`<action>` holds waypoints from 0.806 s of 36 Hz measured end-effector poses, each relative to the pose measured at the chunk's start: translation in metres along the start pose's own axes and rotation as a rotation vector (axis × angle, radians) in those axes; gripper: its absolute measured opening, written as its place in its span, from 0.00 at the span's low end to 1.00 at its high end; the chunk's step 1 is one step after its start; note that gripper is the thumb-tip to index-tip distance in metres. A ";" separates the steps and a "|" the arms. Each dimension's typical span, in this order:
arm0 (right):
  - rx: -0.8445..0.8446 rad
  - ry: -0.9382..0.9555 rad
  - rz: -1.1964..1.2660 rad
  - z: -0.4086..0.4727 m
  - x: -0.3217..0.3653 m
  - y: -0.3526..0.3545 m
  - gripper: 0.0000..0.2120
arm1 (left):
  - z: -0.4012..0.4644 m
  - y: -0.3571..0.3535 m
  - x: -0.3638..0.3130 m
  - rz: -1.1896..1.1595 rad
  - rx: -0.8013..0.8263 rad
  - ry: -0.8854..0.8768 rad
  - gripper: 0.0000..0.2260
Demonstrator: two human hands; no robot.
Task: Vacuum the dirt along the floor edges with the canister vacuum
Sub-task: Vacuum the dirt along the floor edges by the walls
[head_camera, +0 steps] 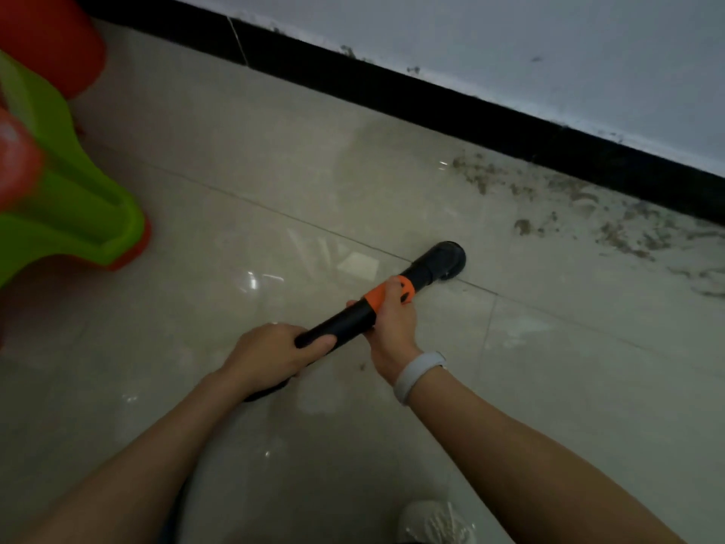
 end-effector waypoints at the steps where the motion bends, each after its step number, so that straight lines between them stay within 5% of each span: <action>1: -0.024 0.016 0.010 0.003 0.006 0.010 0.10 | 0.002 -0.005 -0.011 0.016 0.006 -0.022 0.23; 10: -0.051 0.065 0.110 0.025 0.046 0.010 0.12 | 0.013 0.006 -0.058 0.038 -0.085 -0.134 0.28; 20: 0.182 -0.128 0.026 -0.048 -0.067 -0.057 0.09 | -0.030 0.024 0.087 0.053 -0.106 0.082 0.32; 29: 0.208 -0.310 0.039 -0.088 -0.108 -0.042 0.20 | -0.064 -0.019 0.106 -0.276 0.401 0.110 0.37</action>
Point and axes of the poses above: each hand's wrist, its own z-axis towards the middle knuckle, its own y-axis out of the back of the hand, x = y × z, the point moved 8 cm from there along z, towards the middle knuckle, and after that the axes turned 8 degrees about y, right-handed, at the moved point
